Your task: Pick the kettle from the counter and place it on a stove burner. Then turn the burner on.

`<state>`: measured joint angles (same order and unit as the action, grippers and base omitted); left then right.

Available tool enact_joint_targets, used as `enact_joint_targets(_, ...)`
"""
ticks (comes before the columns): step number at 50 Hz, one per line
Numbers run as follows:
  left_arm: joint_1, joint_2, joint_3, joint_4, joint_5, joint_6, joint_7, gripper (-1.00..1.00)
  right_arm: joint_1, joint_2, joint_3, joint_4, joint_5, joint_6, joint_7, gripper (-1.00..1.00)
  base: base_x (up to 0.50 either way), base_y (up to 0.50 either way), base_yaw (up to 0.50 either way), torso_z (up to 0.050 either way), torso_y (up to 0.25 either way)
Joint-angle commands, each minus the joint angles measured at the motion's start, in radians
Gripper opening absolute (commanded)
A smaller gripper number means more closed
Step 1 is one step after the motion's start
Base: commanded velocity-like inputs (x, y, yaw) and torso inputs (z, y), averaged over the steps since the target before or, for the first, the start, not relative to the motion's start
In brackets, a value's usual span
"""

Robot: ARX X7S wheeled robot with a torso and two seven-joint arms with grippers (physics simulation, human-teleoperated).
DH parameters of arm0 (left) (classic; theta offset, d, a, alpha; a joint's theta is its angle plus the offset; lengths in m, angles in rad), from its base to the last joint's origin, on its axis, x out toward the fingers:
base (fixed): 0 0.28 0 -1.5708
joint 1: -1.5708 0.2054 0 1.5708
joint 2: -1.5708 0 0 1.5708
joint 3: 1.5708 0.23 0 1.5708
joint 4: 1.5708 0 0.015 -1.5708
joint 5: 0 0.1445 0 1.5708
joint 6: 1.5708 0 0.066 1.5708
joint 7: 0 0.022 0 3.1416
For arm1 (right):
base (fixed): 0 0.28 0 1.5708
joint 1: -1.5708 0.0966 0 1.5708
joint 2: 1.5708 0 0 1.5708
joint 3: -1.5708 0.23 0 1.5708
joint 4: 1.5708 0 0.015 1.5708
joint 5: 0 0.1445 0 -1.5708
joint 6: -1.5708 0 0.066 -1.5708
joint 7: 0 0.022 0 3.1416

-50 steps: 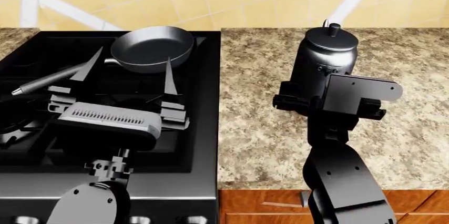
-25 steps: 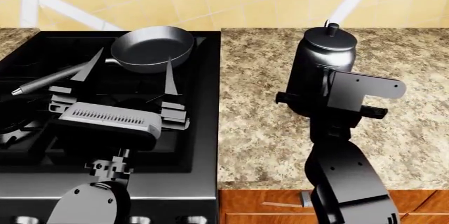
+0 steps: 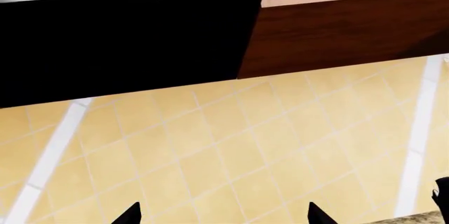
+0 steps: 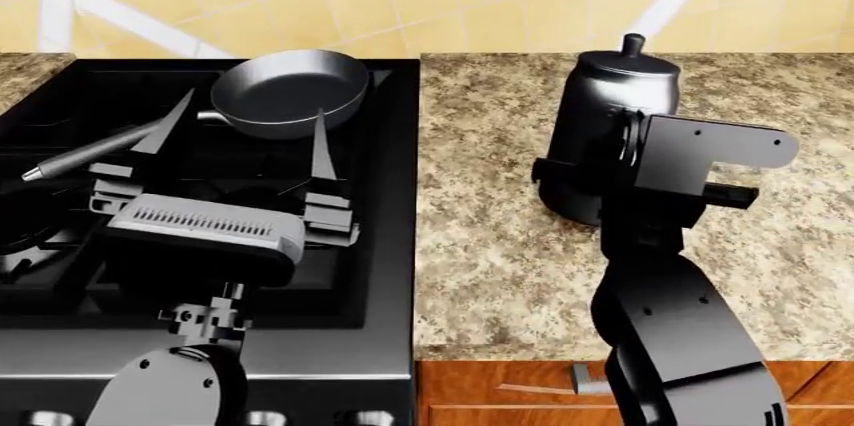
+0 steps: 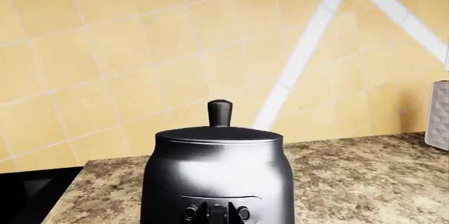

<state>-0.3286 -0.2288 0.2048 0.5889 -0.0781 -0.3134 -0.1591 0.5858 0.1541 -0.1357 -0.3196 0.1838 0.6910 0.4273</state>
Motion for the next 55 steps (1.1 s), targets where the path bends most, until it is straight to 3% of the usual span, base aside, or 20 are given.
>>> enact_joint_targets(1,-0.002,-0.007,0.002,0.005,-0.005,-0.001,-0.008,1.0,0.033,0.019,-0.018,-0.044,-0.008,0.037,0.002,-1.0,0.0,0.0,0.0,0.0,0.0)
enact_joint_targets(32,-0.009,-0.023,-0.003,0.019,-0.03,-0.007,-0.025,1.0,0.113,0.035,-0.045,-0.159,0.018,0.142,0.014,-1.0,0.0,0.0,0.0,0.0,0.0)
enact_joint_targets(55,-0.011,-0.034,0.0,0.023,-0.039,-0.005,-0.038,1.0,0.112,0.059,-0.096,-0.188,0.029,0.071,-0.021,-1.0,0.0,0.0,0.0,0.0,0.0)
